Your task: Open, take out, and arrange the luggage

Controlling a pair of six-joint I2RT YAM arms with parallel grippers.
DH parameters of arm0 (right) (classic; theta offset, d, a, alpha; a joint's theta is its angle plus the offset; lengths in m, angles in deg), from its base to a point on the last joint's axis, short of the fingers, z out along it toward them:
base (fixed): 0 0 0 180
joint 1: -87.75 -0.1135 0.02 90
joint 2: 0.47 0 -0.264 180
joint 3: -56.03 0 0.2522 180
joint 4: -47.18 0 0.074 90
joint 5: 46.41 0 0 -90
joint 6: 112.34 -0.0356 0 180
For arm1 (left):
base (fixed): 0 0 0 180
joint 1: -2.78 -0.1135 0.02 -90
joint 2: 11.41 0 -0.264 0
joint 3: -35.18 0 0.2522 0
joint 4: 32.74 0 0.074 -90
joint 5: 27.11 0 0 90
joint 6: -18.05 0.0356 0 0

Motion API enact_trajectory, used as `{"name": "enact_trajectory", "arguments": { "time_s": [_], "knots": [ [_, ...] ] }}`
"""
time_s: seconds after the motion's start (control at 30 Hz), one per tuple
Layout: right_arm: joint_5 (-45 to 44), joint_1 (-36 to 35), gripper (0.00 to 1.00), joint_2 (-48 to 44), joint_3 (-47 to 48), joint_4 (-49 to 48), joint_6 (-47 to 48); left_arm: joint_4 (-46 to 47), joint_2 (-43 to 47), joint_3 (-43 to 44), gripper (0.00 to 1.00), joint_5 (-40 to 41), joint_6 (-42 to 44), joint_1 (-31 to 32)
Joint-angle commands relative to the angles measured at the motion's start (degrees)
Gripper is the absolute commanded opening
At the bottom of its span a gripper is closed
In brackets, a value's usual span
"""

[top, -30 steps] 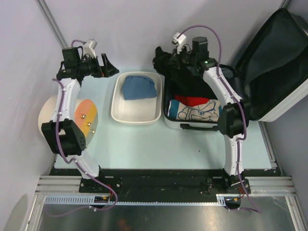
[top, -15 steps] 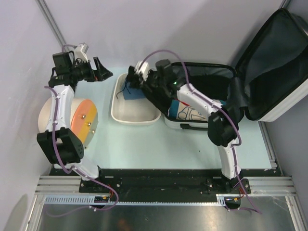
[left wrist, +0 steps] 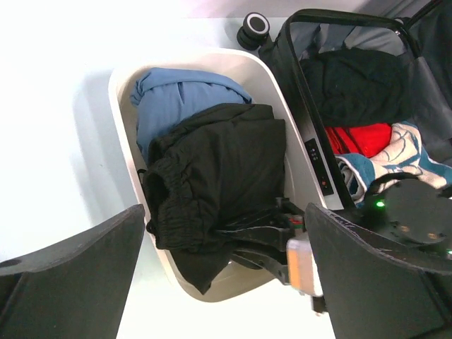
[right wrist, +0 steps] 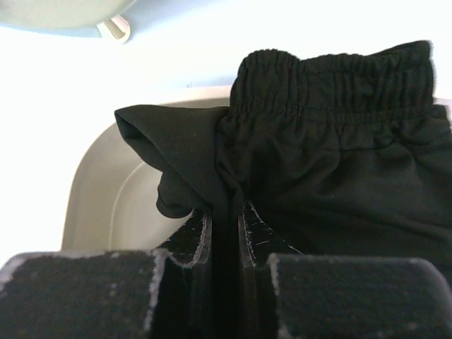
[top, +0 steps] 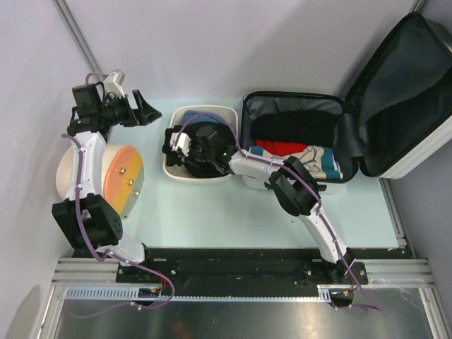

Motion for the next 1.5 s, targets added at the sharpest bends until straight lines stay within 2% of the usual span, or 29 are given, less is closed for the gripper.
{"name": "enact_trajectory", "arguments": {
  "time_s": [0.0,0.2,0.23,0.27,0.3,0.33,0.4,0.5,0.63,0.8,0.87,0.93,0.97,1.1,1.2,1.3,1.47],
  "knots": [
    [1.9,0.3,0.0,3.2,3.7,-3.5,1.6,1.7,3.6,-0.7,1.0,-2.0,2.3,-0.8],
    [3.0,1.0,0.0,3.2,1.8,2.0,6.6,1.6,3.6,-0.9,1.0,-2.7,2.3,-0.8],
    [3.6,1.1,0.03,3.1,2.5,2.7,5.9,1.6,3.4,-0.8,1.0,-2.8,2.3,-0.8],
    [4.9,1.4,0.15,2.5,3.9,7.2,3.2,1.6,3.3,-0.7,1.0,-2.8,2.4,-0.8],
    [6.4,1.5,0.48,2.0,6.3,9.4,1.7,1.7,3.3,-0.6,1.0,-2.7,2.5,-0.8],
    [8.2,1.8,0.6,1.4,9.7,11.0,0.3,1.6,3.4,-0.4,1.0,-2.6,2.7,-0.8],
    [9.4,1.9,0.76,-1.6,12.2,13.4,-3.0,1.6,3.3,0.4,1.0,-2.5,2.8,-0.8],
    [10.6,2.6,0.84,-6.7,13.6,15.1,-4.8,1.6,3.3,2.2,1.0,-2.2,3.0,-0.8],
    [11.6,7.3,0.86,-12.8,14.3,20.0,-6.9,1.6,2.9,4.5,1.0,-2.8,3.2,-0.7],
    [15.3,17.3,0.88,-19.1,14.8,35.7,-5.7,1.7,3.3,3.8,1.0,-4.5,6.7,1.5],
    [17.1,23.8,0.88,-21.4,14.8,45.5,-2.5,1.6,4.3,2.5,1.0,-4.2,8.9,4.8],
    [18.5,28.4,0.93,-22.9,13.7,51.5,0.8,1.6,4.9,1.4,1.0,-3.4,13.4,9.8],
    [18.7,33.8,0.93,-24.4,13.1,56.0,1.2,1.6,5.0,0.6,1.0,-1.8,15.0,11.8],
    [15.0,45.3,0.87,-28.5,7.7,60.9,2.8,1.6,2.3,0.5,1.0,2.8,23.5,24.9],
    [10.4,50.2,0.81,-30.6,2.5,61.7,6.7,1.5,-3.4,3.5,0.99,5.9,26.4,32.1],
    [5.2,51.7,0.78,-31.8,-3.7,60.1,11.1,1.5,-10.6,8.8,0.98,7.8,27.0,37.4],
    [2.4,52.9,0.77,-30.7,-8.7,56.9,15.3,1.5,-20.3,18.3,0.97,10.3,26.4,42.8]
  ]
}}
